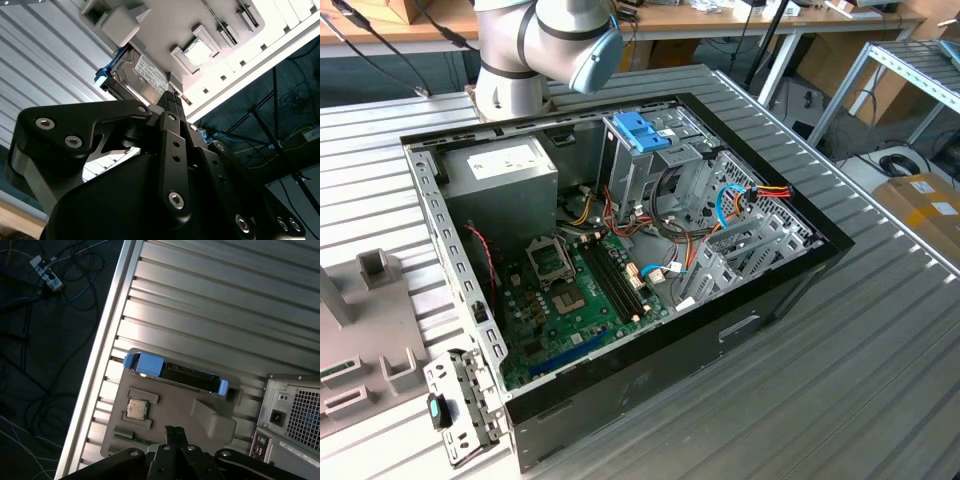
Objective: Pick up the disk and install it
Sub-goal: 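Pick up the disk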
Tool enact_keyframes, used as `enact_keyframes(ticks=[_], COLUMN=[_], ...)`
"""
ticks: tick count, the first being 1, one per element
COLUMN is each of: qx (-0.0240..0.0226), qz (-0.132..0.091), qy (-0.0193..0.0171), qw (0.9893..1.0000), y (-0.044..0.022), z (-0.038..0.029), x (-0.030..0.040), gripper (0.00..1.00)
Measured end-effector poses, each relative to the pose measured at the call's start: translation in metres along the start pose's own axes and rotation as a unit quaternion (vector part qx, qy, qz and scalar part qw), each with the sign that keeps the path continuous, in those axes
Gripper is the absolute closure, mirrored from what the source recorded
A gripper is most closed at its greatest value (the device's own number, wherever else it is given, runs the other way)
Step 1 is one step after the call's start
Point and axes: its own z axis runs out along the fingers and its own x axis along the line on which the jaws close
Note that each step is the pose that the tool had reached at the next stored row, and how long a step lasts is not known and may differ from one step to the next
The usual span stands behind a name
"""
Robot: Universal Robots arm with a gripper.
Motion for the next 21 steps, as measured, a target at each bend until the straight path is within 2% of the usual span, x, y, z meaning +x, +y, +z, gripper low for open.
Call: enact_keyframes(ticks=[12, 21], qx=[-0.0008, -0.0015], qz=[-0.035, -0.061], qy=[0.0015, 0.0026], qw=[0.9994, 0.9981], y=[0.0, 0.0], z=[0.0, 0.0], x=[0.0, 0.0], gripper=[0.9, 0.9])
